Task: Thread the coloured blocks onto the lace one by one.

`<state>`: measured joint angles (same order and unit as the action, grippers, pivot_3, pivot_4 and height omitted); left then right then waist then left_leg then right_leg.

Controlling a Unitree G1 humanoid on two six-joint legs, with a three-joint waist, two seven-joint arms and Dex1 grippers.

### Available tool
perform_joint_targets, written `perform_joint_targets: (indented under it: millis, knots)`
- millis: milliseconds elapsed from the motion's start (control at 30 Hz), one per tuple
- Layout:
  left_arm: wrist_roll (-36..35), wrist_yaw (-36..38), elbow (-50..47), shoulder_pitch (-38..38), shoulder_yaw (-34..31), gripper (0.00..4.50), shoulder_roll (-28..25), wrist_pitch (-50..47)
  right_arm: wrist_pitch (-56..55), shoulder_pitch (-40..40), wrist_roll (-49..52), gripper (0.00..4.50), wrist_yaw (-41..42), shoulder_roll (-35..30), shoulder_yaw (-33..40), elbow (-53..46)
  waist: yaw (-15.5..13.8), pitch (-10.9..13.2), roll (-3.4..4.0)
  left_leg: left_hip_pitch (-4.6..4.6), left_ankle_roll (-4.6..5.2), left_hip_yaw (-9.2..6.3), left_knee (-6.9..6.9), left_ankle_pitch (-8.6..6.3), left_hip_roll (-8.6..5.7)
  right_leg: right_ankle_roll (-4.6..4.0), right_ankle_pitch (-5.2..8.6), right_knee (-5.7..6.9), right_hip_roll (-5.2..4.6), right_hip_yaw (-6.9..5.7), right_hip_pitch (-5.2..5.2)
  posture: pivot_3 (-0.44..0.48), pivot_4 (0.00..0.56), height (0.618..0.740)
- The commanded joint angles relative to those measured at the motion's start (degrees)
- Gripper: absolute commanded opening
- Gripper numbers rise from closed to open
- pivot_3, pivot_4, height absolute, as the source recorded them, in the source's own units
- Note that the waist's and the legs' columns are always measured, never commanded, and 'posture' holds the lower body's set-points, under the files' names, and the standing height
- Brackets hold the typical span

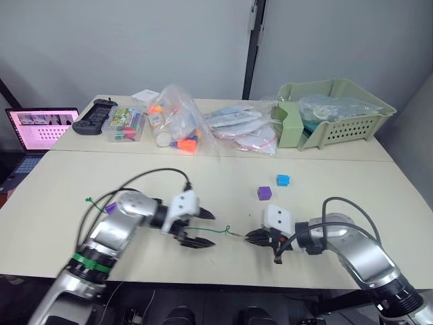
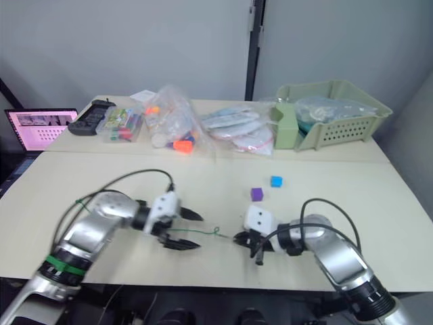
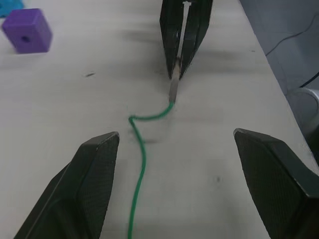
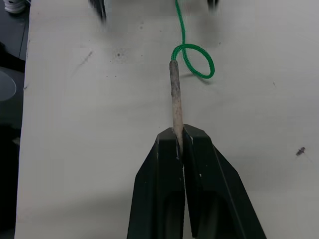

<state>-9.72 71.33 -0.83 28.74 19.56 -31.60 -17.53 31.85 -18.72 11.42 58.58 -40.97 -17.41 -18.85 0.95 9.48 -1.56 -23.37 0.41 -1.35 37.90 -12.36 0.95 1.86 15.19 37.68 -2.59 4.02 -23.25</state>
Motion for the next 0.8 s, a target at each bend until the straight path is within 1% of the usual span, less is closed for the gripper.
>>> perform_joint_targets:
  millis: [33,67,233,333,633,800]
  knots:
    - [1.4,-4.5,0.2,2.9,1.3,3.86,4.8,-0.3,1.0,-1.4,-0.6,0.0,-0.5,-0.1,-0.4,-1.4,-0.1,0.0,0.0,0.02,0.0,-0.02,0.0,0.0,0.0,0.0,0.0,0.02,0.0,-0.01,0.0,0.0,0.15,0.74]
    - [1.7,-4.6,0.3,3.2,2.1,3.86,5.8,-0.2,1.3,-1.6,-0.8,0.0,-0.5,-0.1,-0.6,-1.5,-0.1,0.0,0.0,0.01,0.0,-0.03,0.0,0.0,-0.01,0.0,0.0,0.02,0.0,-0.02,0.0,0.0,0.15,0.74]
    - [2.7,-4.6,0.3,3.8,3.2,3.86,6.4,0.1,1.9,-1.4,-0.6,0.0,-0.6,-0.4,-0.5,-1.9,0.1,0.0,0.0,0.0,0.0,-0.02,0.01,0.0,-0.03,0.0,0.0,-0.03,-0.01,0.0,0.02,0.0,0.15,0.74]
    - [2.7,-3.8,-0.3,4.0,3.8,3.01,6.1,-0.5,2.3,-1.3,-0.5,0.0,-0.7,-0.4,-0.4,-2.1,0.0,0.0,0.0,0.02,0.0,-0.04,0.01,0.0,-0.02,0.0,0.0,-0.01,0.0,-0.01,0.02,0.0,0.15,0.74]
    - [3.4,-3.6,0.4,4.0,4.2,0.03,5.2,0.4,2.4,-1.5,-0.5,0.0,-0.6,-0.6,-0.2,-2.0,-0.1,0.0,0.0,0.02,0.0,-0.03,0.01,0.0,-0.04,0.0,0.0,-0.03,-0.02,-0.01,0.05,0.0,0.15,0.74]
    - [3.4,-3.6,0.3,3.9,4.2,0.03,5.1,0.5,2.6,-1.4,-0.5,0.0,-0.6,-0.5,-0.2,-2.2,-0.1,0.0,0.0,0.02,0.0,-0.03,0.01,0.0,-0.04,0.0,0.0,-0.03,-0.01,-0.01,0.05,0.0,0.15,0.74]
